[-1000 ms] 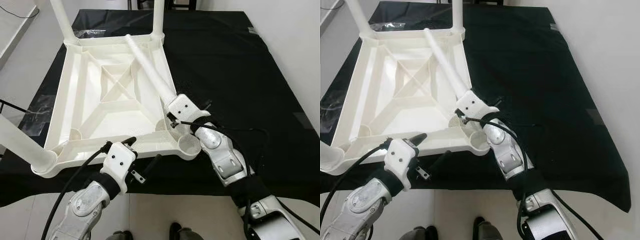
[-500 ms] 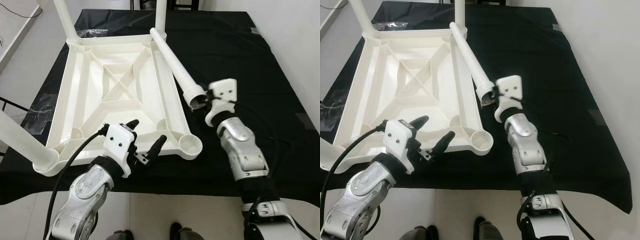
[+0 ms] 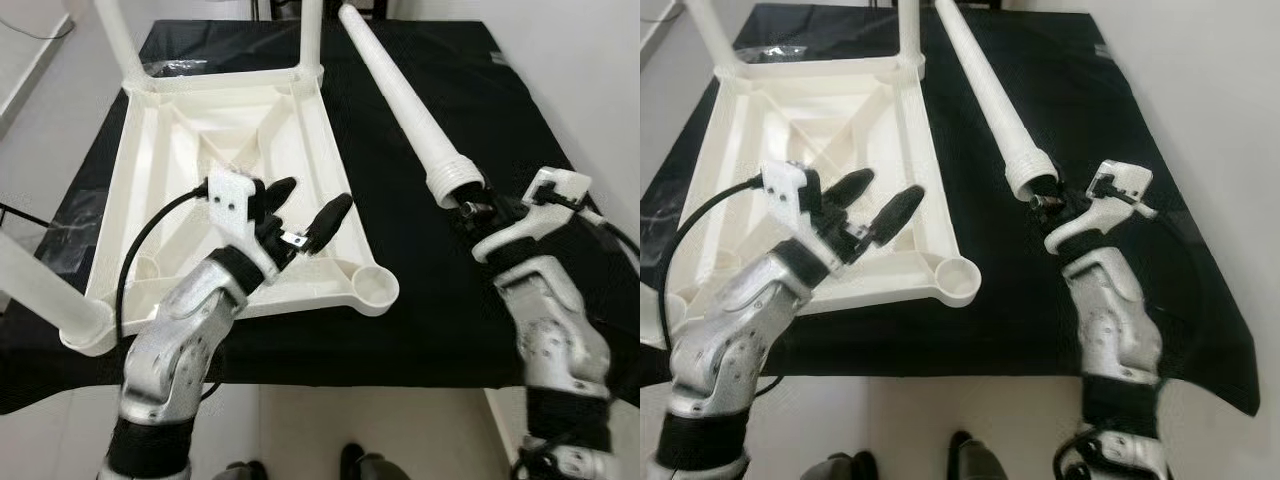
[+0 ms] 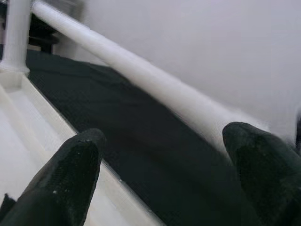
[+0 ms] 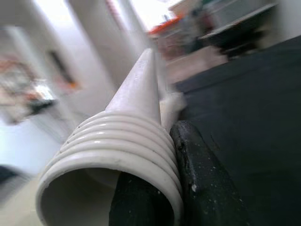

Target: Building children table

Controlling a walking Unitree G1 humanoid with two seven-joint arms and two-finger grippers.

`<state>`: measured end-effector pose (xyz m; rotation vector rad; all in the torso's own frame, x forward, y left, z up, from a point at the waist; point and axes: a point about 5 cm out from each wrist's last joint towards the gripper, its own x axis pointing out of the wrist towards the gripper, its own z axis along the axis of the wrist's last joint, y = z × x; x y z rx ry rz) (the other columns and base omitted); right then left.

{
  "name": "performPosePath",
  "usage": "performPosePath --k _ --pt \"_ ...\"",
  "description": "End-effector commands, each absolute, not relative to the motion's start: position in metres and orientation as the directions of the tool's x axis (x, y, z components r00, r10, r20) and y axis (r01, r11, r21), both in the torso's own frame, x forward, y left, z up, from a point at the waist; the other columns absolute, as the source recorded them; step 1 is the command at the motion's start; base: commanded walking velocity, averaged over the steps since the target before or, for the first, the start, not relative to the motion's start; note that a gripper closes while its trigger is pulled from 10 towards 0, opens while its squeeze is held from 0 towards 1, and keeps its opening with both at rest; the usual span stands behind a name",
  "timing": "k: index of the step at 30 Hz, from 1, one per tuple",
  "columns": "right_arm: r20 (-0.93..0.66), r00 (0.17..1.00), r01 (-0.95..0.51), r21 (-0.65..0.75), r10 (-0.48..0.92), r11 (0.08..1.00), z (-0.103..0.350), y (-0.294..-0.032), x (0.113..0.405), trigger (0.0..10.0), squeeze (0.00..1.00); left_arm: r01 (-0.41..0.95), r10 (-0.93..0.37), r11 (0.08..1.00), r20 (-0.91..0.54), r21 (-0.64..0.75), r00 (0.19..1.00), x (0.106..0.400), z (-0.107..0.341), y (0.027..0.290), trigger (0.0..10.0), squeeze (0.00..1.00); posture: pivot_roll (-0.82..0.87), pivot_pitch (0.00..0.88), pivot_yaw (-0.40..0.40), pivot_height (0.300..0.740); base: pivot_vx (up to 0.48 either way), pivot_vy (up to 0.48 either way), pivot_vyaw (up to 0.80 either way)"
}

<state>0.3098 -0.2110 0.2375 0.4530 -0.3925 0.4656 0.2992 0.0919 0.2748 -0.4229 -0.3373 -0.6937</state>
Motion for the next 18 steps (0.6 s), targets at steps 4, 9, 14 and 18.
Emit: performPosePath --k 4,9,14,18 --pt "0.569 0.732 -0.624 0.341 0.374 0.703 0.249 -0.223 0.29 0.0 0.0 0.702 -0.525 0.546 0.467 -0.456 0.712 0.31 0.286 0.096 10.0 0.0 -0.01 0.215 -0.036 0.74 0.0 0.0 0.0" --pt "0.598 0.669 -0.698 0.3 0.441 0.651 0.252 -0.22 0.275 0.0 0.0 0.691 -0.53 0.395 0.464 -0.605 0.71 0.331 0.297 0.093 10.0 0.0 -0.02 0.207 -0.024 0.74 0.0 0.0 0.0" --pt "0.595 0.607 -0.762 0.248 0.527 0.598 0.252 -0.213 0.264 0.0 0.0 0.719 -0.557 0.278 0.503 -0.637 0.661 0.335 0.306 0.089 10.0 0.0 -0.03 0.203 -0.021 0.74 0.0 0.0 0.0" --pt "0.576 0.566 -0.804 0.227 0.589 0.55 0.249 -0.206 0.258 0.0 0.0 0.801 -0.586 0.089 0.619 -0.592 0.522 0.326 0.326 0.088 10.0 0.0 -0.02 0.2 -0.02 0.74 0.0 0.0 0.0"
